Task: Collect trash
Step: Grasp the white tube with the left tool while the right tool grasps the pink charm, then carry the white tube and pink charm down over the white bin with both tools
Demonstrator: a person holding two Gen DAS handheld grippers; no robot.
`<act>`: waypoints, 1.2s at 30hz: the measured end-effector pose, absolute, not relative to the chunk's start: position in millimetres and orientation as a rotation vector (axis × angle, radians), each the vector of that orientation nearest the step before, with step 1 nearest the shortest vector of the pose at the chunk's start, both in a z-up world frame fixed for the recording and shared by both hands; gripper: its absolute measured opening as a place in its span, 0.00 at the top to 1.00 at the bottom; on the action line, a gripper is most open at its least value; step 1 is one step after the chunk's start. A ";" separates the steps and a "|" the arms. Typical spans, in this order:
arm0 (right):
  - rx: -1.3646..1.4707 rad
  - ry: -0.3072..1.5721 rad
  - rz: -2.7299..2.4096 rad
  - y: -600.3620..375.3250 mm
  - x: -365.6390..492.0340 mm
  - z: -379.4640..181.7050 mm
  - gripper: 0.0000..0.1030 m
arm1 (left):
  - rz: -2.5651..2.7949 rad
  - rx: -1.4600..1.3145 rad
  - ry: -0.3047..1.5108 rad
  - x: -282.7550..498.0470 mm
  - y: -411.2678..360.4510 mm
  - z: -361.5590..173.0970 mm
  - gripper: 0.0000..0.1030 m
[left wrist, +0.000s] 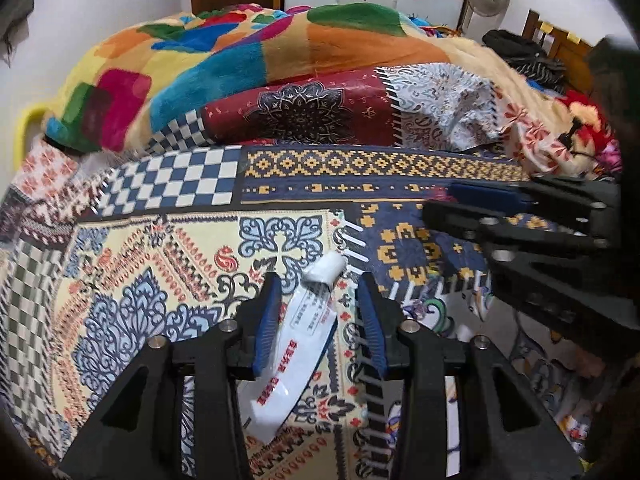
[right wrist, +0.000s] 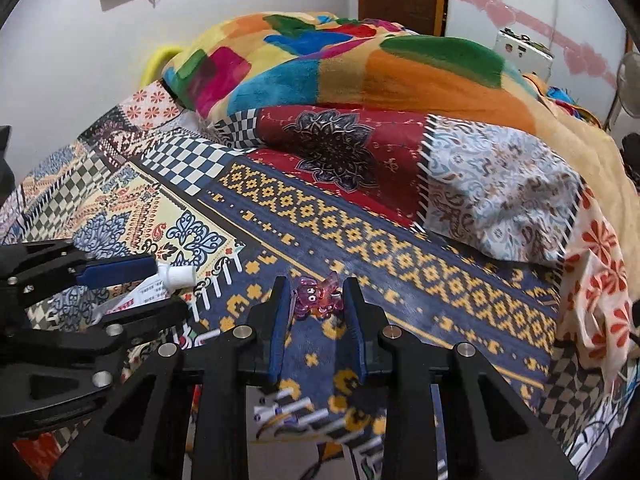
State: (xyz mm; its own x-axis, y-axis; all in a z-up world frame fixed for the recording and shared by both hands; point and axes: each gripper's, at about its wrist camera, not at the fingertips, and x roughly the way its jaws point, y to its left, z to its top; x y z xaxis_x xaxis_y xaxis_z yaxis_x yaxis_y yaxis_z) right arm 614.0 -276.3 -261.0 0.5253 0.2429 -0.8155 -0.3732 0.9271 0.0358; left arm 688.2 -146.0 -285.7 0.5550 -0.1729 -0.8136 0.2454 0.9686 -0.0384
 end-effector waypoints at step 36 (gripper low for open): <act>-0.166 0.664 0.474 -242.9 432.9 -19.7 0.76 | -0.098 -0.055 0.663 455.1 -76.6 -58.2 0.79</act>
State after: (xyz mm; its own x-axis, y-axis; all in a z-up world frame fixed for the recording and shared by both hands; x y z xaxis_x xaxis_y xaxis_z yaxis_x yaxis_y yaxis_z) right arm 432.9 -242.9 -19.7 0.6861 0.3694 -0.6268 -0.4736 0.8808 0.0008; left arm 455.1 -76.6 -58.2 0.7835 -0.1083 -0.6118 0.0734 0.9939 -0.0820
